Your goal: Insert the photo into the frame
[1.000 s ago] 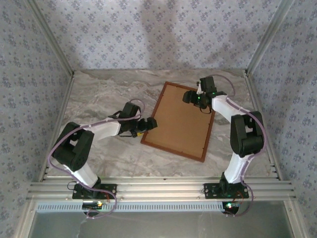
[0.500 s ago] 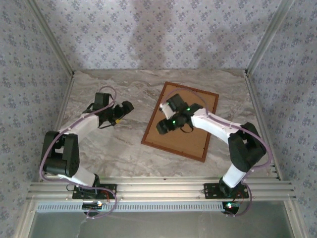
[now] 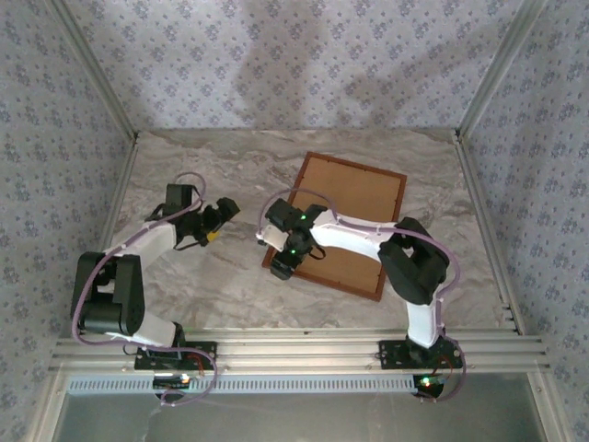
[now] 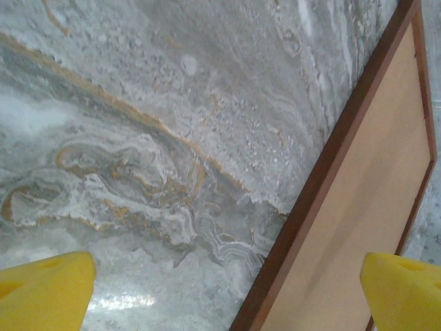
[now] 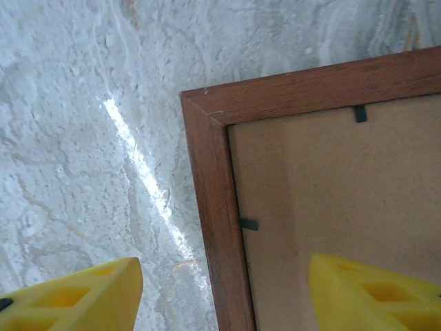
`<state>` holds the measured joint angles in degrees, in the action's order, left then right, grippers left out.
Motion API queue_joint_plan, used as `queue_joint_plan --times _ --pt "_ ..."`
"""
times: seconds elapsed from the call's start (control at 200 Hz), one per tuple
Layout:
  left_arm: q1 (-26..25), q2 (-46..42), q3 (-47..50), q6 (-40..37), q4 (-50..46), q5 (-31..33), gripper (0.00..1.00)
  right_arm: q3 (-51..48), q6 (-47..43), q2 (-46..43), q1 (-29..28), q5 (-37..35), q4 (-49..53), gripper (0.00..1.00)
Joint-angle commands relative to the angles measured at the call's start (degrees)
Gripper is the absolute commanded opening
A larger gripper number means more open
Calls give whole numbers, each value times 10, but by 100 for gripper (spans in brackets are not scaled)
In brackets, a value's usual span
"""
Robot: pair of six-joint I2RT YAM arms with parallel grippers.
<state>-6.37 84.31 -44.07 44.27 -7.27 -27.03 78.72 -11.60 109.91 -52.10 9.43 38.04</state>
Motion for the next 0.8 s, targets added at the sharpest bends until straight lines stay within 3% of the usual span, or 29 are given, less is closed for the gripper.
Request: queue_joint_plan --times 0.0,0.335,0.555,0.795 --pt "1 -16 16 5 17 -20 98 15 -60 19 -26 -53 34 64" --pt "1 -5 32 34 59 -45 98 -25 -80 30 -42 -164 -26 52" --pt "-9 -5 36 41 73 -64 99 -49 -87 38 -41 -168 -53 51" --pt "-15 4 36 36 72 -70 99 -61 -99 31 -39 -126 -71 18"
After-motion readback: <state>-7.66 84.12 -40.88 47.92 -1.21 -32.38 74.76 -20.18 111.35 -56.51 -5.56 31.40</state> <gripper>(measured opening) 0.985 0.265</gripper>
